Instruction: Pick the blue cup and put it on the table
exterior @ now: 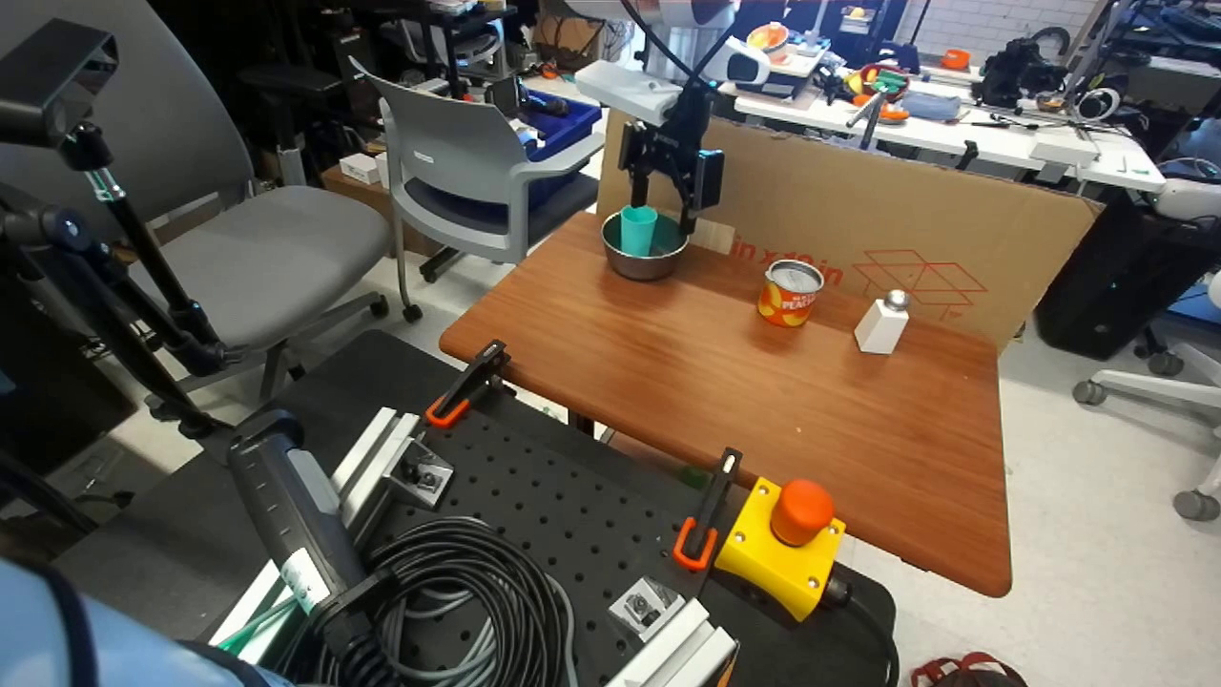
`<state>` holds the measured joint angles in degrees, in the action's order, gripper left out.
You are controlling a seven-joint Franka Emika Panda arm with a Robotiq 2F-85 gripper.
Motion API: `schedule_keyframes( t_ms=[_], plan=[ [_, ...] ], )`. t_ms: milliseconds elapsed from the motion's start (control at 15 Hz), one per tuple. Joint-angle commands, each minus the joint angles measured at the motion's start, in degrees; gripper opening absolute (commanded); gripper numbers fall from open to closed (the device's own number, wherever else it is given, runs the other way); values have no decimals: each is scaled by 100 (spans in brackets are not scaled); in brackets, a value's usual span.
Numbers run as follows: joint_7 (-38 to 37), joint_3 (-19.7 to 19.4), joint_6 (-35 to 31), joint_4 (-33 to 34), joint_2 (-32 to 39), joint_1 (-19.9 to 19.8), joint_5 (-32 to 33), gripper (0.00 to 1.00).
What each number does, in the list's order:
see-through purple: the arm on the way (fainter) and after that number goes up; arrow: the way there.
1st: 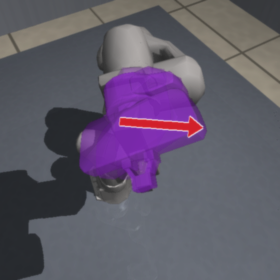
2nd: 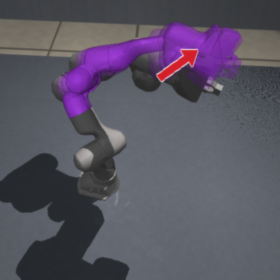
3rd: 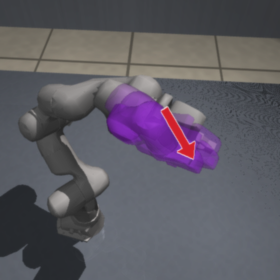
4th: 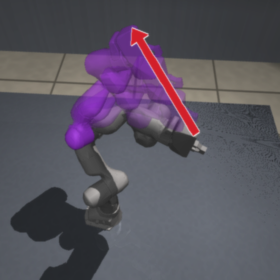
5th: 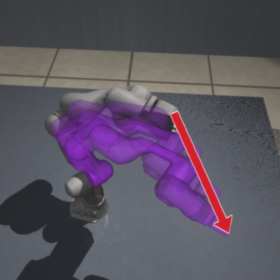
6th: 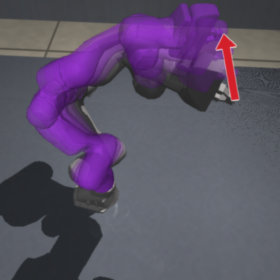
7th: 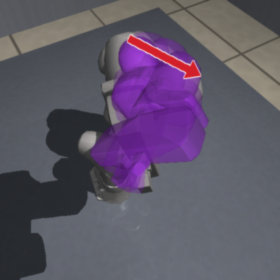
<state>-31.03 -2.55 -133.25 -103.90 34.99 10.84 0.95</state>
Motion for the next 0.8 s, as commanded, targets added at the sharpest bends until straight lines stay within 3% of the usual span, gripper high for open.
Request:
schedule_keyframes(
  t_ms=[0,200,267,333,733],
  plan=[
    [-115,-108,314,365,232,136,88,100],
    [-159,-130,460,524,361,154,95,100],
    [-173,-135,506,567,399,152,92,75],
    [-188,-143,566,623,441,149,92,74],
    [-298,-200,635,814,624,207,137,27]
  ],
)
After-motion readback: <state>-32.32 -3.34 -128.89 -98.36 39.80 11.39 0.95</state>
